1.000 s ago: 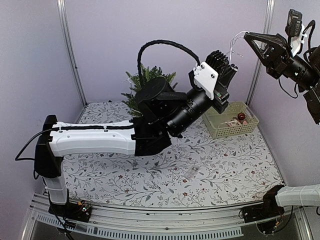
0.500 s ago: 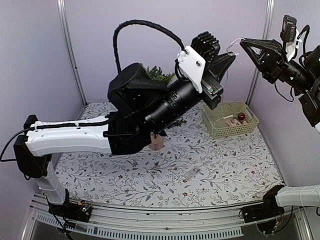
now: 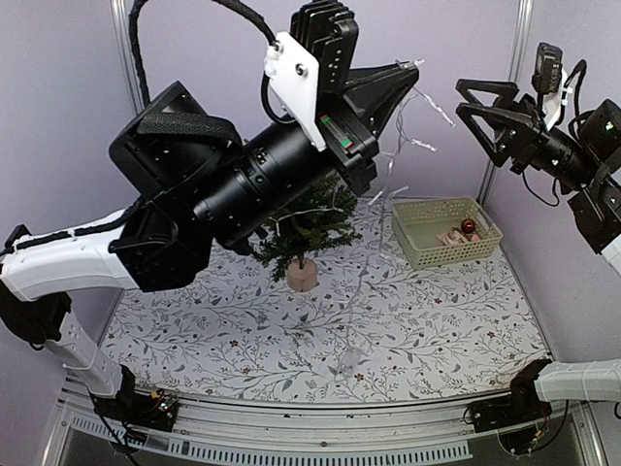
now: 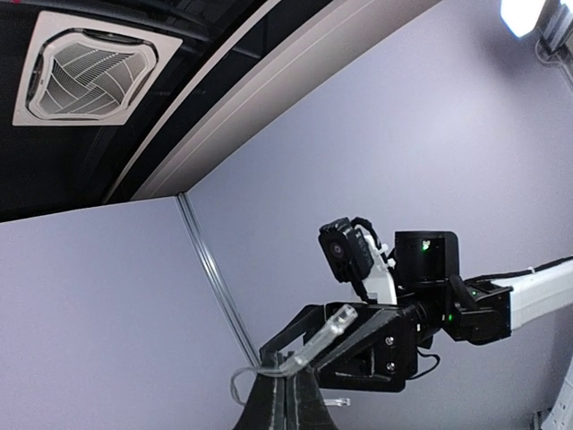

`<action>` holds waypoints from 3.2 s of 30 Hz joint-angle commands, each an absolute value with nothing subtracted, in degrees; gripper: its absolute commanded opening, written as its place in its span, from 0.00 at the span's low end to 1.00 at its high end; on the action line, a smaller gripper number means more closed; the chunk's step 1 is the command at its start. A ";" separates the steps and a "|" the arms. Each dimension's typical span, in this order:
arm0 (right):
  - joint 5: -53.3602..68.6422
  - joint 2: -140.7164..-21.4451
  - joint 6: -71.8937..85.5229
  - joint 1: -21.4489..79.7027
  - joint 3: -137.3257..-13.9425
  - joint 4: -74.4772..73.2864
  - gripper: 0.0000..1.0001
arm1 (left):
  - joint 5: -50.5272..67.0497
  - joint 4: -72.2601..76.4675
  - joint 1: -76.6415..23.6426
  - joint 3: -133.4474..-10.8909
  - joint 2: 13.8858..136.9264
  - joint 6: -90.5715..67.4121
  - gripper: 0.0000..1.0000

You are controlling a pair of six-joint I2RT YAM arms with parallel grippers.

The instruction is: Decorate the small christmas tree

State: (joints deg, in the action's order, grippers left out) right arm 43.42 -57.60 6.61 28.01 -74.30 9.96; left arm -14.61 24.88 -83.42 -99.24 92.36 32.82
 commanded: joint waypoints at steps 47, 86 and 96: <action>27.00 -96.21 -8.22 63.96 -36.15 48.21 0.72 | -34.12 22.92 -85.08 -79.70 66.83 33.42 0.00; 10.95 -75.78 -7.29 67.32 -25.55 46.84 0.00 | -53.48 -14.57 -85.12 -65.19 47.16 2.84 0.00; 0.57 -61.60 -9.29 67.32 -24.56 41.21 0.00 | -65.62 -25.51 -85.01 -65.40 42.82 -9.56 0.00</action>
